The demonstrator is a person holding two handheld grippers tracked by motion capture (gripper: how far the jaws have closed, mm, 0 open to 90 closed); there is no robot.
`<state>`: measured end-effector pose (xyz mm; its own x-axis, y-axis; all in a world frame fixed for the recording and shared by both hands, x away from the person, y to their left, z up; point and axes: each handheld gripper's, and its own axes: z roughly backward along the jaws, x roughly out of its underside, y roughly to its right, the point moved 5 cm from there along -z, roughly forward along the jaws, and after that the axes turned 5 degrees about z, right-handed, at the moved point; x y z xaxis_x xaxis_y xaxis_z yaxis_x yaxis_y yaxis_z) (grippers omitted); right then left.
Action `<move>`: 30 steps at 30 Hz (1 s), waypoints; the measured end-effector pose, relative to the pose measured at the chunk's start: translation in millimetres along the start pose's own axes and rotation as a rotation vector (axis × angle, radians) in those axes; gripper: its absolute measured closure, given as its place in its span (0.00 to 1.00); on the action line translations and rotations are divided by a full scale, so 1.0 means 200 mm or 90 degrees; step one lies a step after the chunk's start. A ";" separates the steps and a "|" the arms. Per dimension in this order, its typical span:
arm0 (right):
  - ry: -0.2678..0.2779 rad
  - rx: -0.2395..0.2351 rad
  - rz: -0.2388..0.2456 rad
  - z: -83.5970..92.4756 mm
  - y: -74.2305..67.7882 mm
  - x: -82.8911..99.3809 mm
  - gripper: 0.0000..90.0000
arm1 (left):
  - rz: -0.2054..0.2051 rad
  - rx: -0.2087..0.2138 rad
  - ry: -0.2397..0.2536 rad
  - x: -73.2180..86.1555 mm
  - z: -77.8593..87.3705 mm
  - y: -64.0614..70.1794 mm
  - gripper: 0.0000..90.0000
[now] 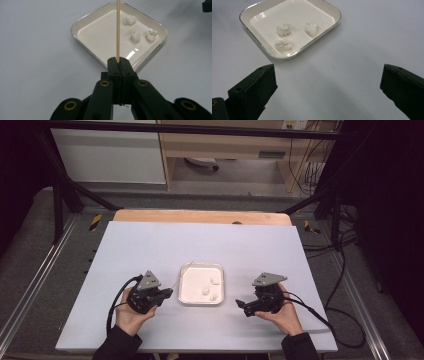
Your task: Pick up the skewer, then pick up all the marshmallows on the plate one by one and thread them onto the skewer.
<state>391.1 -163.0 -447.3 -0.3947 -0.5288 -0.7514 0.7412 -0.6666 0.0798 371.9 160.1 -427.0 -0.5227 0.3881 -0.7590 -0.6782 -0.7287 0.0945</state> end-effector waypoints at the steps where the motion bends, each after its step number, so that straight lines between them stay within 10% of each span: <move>1: 0.002 0.003 -0.005 0.00 0.00 -0.01 0.01 | 0.002 -0.002 0.004 0.01 0.01 -0.01 0.99; 30: 0.020 0.011 -0.038 -0.24 -0.05 -0.29 0.01 | 0.035 0.010 0.052 0.18 0.09 -0.07 0.99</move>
<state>431.9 -99.9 -435.9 -0.4198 -0.4716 -0.7755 0.7079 -0.7049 0.0455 352.1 194.3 -443.8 -0.5157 0.2996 -0.8027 -0.6576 -0.7390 0.1467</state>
